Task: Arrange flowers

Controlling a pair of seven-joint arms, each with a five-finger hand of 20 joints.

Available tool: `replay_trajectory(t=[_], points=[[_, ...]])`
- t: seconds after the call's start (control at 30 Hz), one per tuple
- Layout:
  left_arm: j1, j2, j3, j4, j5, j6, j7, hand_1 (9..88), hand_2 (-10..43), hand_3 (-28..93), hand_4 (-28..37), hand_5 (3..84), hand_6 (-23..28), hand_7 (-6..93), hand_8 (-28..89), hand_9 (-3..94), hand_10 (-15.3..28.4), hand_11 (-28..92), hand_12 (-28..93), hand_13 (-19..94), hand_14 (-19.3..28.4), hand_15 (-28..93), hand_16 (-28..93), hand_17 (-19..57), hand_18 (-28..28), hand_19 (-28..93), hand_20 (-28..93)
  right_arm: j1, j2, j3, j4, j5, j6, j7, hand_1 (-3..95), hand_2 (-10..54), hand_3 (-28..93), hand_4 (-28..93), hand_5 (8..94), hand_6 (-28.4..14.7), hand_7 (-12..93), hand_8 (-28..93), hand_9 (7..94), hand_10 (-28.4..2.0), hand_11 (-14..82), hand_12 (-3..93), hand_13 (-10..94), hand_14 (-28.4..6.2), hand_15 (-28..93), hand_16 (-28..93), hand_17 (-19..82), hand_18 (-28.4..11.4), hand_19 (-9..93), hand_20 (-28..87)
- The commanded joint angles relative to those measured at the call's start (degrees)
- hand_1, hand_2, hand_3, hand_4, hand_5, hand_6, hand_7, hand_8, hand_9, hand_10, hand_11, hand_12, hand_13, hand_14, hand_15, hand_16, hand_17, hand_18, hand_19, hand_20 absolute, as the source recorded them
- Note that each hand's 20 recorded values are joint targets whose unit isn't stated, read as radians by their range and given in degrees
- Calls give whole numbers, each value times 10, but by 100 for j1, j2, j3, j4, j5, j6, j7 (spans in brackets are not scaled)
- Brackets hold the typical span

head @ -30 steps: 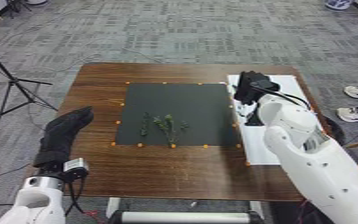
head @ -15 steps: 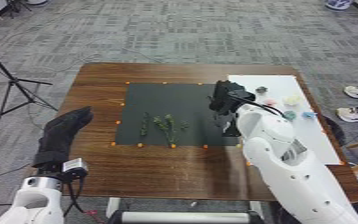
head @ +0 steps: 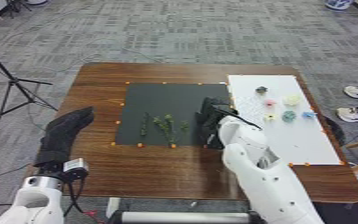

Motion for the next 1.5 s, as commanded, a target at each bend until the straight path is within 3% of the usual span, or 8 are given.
replay_trajectory(t=[0.03,0.37,1.5], points=[[72,-11,-18,-43,1,-115,-74,242,-8,712,-189,493,33,164,-68,474,127,201,142,356,154,137,22,49,90,29,148,-184,-258,502,227,-179,173,280,503,-95,669,-76,813,9,355,257,937,-71,494,228,922,-25,711,428,601,-209,932,593],[13,-1,4,-26,24,-169,-106,242,-8,710,-189,494,34,163,-68,473,128,200,142,355,154,134,22,49,90,30,148,-245,-223,479,126,-149,188,302,502,-95,670,-76,813,7,360,256,937,-70,495,227,924,-25,709,428,601,-208,932,592],[61,1,-19,-53,4,-109,-61,242,-8,710,-190,495,35,160,-67,473,128,200,141,355,155,134,23,48,91,30,148,-134,-202,181,-1,-136,233,131,506,-95,662,-69,815,6,359,255,937,-70,498,223,929,-24,704,425,600,-209,932,585]])
